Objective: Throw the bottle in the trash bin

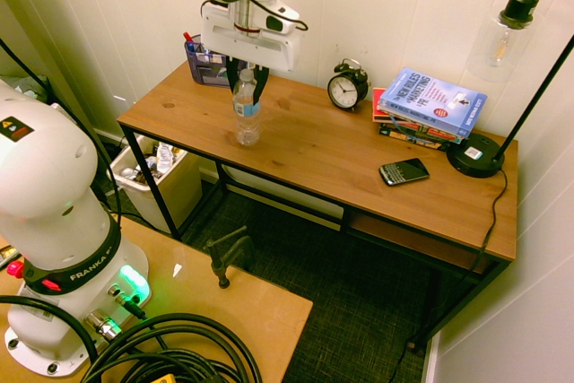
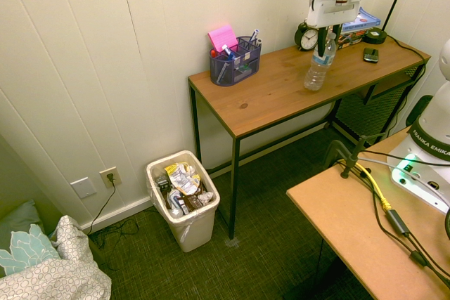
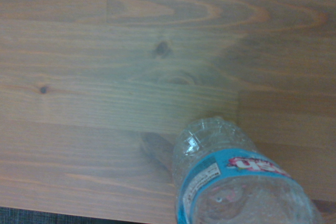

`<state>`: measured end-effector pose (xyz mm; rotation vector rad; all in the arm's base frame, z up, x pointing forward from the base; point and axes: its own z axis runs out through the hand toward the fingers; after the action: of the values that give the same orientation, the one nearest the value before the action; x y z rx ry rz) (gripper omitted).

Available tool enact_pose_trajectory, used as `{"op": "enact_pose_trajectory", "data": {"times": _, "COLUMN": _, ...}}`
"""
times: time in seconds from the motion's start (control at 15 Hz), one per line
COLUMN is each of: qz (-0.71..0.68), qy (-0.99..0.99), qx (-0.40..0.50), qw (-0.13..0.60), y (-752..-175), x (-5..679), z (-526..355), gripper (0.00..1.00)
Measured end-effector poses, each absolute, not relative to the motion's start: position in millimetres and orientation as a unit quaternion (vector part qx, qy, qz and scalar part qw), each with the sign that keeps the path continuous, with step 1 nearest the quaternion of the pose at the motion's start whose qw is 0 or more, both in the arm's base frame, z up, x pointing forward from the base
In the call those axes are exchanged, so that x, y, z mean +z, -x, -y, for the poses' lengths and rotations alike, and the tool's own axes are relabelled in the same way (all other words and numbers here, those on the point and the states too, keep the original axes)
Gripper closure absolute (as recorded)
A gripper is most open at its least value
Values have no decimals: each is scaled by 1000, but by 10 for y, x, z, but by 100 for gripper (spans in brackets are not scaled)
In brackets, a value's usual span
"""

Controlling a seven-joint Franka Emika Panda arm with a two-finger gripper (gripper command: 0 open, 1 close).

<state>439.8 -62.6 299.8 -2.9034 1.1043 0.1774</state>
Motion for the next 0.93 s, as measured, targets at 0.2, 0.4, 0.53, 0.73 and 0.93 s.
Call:
{"op": "enact_pose_trajectory", "data": {"times": 0.2, "qz": -313, "qy": 949, "qx": 37, "qw": 20, "y": -4336, "x": 3305, "z": 102, "gripper": 100}}
{"op": "enact_pose_trajectory", "data": {"times": 0.4, "qz": -269, "qy": 963, "qx": 28, "qw": 13, "y": -4239, "x": 3481, "z": -794, "gripper": 100}}
{"op": "enact_pose_trajectory", "data": {"times": 0.53, "qz": -237, "qy": 971, "qx": 25, "qw": 15, "y": -4144, "x": 3567, "z": -1460, "gripper": 100}}
{"op": "enact_pose_trajectory", "data": {"times": 0.73, "qz": -192, "qy": 981, "qx": 32, "qw": 19, "y": -4075, "x": 3654, "z": -2407, "gripper": 100}}
{"op": "enact_pose_trajectory", "data": {"times": 0.93, "qz": -164, "qy": 984, "qx": 71, "qw": 14, "y": -4181, "x": 3449, "z": -3223, "gripper": 100}}
